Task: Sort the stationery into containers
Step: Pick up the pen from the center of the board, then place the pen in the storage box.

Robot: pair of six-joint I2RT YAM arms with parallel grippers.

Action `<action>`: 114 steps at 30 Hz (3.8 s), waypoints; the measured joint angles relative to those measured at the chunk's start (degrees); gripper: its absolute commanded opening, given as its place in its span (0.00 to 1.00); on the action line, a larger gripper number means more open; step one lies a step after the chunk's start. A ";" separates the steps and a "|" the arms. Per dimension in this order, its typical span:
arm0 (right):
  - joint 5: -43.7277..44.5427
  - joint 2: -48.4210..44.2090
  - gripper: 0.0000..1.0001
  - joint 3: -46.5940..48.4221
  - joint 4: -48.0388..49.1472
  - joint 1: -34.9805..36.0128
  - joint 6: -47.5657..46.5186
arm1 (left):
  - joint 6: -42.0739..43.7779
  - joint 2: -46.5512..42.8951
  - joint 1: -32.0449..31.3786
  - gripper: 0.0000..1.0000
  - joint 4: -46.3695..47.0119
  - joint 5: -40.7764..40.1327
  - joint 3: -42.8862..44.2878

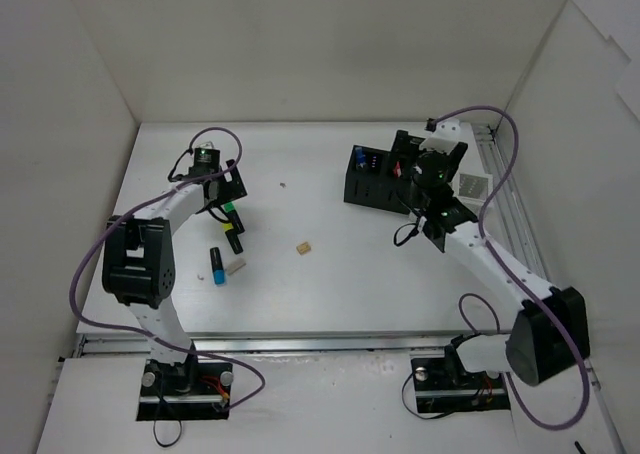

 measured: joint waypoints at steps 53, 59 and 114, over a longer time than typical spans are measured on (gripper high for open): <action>-51.43 -11.69 0.98 -11.15 -9.94 4.68 23.10 | 26.58 -25.05 -22.95 0.00 18.34 36.89 -15.39; -52.52 -5.77 0.89 -9.73 -7.04 8.59 28.17 | 31.45 -25.05 -26.27 0.00 16.98 36.65 -15.43; -14.29 -3.65 0.00 9.75 -25.46 -16.37 7.82 | 1.44 -33.40 -3.69 0.99 -7.10 0.79 -15.52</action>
